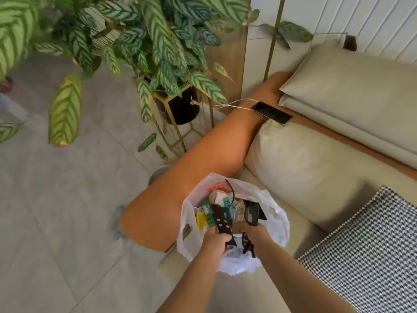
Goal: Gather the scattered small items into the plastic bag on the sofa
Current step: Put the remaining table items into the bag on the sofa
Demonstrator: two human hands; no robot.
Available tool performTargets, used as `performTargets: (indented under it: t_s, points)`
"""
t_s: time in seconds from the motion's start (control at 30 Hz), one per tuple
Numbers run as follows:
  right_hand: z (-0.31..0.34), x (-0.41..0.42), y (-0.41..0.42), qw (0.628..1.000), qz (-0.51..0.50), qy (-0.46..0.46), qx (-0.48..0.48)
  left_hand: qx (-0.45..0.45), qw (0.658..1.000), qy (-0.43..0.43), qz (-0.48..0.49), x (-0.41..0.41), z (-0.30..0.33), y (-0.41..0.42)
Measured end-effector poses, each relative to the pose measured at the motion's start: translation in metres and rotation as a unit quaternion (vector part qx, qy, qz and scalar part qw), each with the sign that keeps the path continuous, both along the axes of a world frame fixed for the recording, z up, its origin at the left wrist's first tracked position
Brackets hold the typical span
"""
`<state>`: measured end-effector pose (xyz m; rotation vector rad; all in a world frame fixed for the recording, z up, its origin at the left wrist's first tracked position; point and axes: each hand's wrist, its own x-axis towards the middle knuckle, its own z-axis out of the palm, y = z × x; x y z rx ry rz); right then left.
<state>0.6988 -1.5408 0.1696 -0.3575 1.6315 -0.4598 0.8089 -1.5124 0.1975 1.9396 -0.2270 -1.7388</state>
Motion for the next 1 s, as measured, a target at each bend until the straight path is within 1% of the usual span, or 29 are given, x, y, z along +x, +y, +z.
performTargets:
  t_s: [0.07,0.1,0.2,0.3,0.33,0.4,0.47,0.57,0.67,0.73,0.77,0.83,0.9,1.0]
  points:
    - [-0.015,0.003,-0.019,1.0,-0.001,0.008,-0.016,0.031,0.999,-0.034,0.006,-0.003,-0.013,-0.017]
    - [-0.02,0.004,-0.026,1.0,0.0,0.004,-0.026,0.035,0.999,-0.037,0.008,-0.004,-0.019,-0.025]
    - [-0.035,0.003,-0.041,0.998,-0.009,-0.015,-0.06,0.015,0.999,-0.044,0.004,-0.004,-0.035,-0.042]
    - [-0.04,-0.001,-0.037,0.998,-0.006,0.008,-0.061,0.021,0.997,-0.04,0.055,0.002,-0.044,-0.049]
    - [-0.04,-0.003,-0.033,0.998,0.003,0.026,-0.064,0.018,0.997,-0.064,0.038,0.004,-0.047,-0.049]
    - [-0.035,-0.007,-0.023,0.996,0.022,0.058,-0.064,0.016,0.99,-0.131,-0.059,0.009,-0.054,-0.047]
    - [-0.024,-0.008,-0.011,0.997,0.015,0.055,-0.049,0.017,0.98,-0.164,-0.109,0.011,-0.049,-0.042]
    - [-0.002,-0.009,0.009,0.999,-0.017,0.032,-0.033,0.01,0.979,-0.132,-0.155,0.012,-0.035,-0.036]
    - [0.021,-0.008,0.03,0.998,-0.042,0.044,-0.031,-0.021,0.96,-0.104,-0.261,0.009,-0.019,-0.028]
    - [0.035,-0.006,0.044,0.995,-0.066,0.059,-0.038,-0.055,0.938,-0.101,-0.327,0.006,-0.002,-0.023]
    - [0.042,-0.004,0.052,0.994,-0.079,0.064,-0.043,-0.073,0.92,-0.105,-0.37,0.005,0.006,-0.019]
    - [0.055,0.0,0.072,0.99,-0.108,0.071,-0.05,-0.112,0.874,-0.127,-0.456,0.004,0.02,-0.011]
    - [0.068,0.004,0.093,0.985,-0.133,0.086,-0.063,-0.141,0.833,-0.141,-0.516,0.0,0.039,-0.001]
    - [0.084,0.01,0.128,0.974,-0.167,0.126,-0.087,-0.18,0.756,-0.16,-0.608,-0.008,0.062,0.018]
